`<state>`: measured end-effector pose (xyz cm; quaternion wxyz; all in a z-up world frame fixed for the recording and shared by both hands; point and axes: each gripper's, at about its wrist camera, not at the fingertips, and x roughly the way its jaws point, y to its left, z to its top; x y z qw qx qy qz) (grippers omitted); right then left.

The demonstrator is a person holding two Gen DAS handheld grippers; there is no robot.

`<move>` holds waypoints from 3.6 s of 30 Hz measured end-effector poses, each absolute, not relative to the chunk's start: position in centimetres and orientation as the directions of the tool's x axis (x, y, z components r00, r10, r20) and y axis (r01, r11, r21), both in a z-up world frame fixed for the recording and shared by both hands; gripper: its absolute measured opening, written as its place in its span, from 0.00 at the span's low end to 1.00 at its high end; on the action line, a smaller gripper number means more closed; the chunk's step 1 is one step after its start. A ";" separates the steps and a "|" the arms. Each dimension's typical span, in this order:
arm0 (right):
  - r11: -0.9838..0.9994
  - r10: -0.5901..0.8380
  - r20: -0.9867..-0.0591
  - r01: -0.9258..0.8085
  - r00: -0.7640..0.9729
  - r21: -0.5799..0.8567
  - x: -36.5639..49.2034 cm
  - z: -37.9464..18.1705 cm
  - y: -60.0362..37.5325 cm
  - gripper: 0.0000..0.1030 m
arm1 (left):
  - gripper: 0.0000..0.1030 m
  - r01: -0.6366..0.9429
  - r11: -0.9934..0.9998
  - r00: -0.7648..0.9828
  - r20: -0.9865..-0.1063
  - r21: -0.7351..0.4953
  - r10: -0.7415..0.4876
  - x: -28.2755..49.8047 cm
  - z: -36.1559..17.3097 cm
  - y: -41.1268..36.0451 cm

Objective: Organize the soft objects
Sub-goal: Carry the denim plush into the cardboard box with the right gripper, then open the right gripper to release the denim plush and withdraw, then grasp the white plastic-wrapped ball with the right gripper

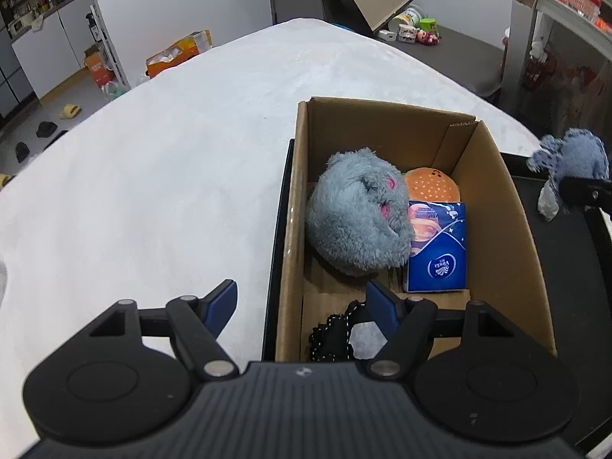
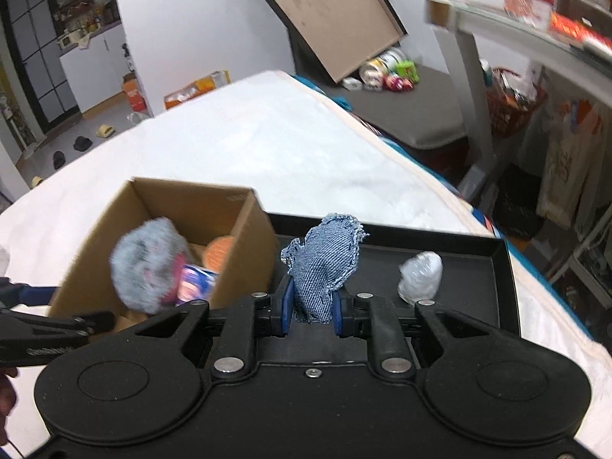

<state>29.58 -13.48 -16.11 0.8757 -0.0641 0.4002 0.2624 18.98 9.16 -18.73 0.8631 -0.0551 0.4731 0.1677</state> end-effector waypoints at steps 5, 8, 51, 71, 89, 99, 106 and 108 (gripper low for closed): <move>0.831 0.432 -0.722 -0.549 0.541 0.086 28.4 -14.8 -11.6 0.20 | 0.70 -0.326 0.945 0.528 -0.828 0.009 0.190 18.2 -18.8 9.8; 0.820 0.437 -0.723 -0.567 0.535 0.076 27.7 -14.6 -10.5 0.20 | 0.70 -0.313 0.950 0.545 -0.820 -0.005 0.175 17.8 -18.7 9.9; 0.760 0.413 -0.801 -0.648 0.432 0.042 22.1 -15.6 -4.9 0.41 | 0.15 -0.261 0.961 0.584 -0.807 -0.091 0.082 15.7 -19.2 11.9; 0.809 0.401 -0.752 -0.588 0.523 0.023 23.4 -14.1 -9.2 0.44 | 0.16 -0.263 0.965 0.572 -0.809 -0.027 0.133 15.8 -18.9 10.5; 0.853 0.363 -0.771 -0.520 0.523 0.050 26.9 -16.4 -12.8 0.48 | 0.41 -0.262 0.965 0.557 -0.816 0.007 0.157 17.3 -18.3 9.4; 0.886 0.316 -0.766 -0.464 0.561 0.026 29.5 -18.0 -15.3 0.64 | 0.56 -0.252 0.967 0.536 -0.825 0.047 0.180 18.6 -18.7 8.1; 0.894 0.310 -0.743 -0.448 0.594 0.015 30.8 -19.0 -16.6 0.80 | 0.64 -0.270 0.959 0.517 -0.828 0.084 0.218 19.7 -19.2 7.4; 0.897 0.301 -0.735 -0.442 0.608 0.002 31.3 -19.5 -16.9 0.80 | 0.66 -0.275 0.957 0.511 -0.828 0.097 0.230 20.1 -19.3 7.2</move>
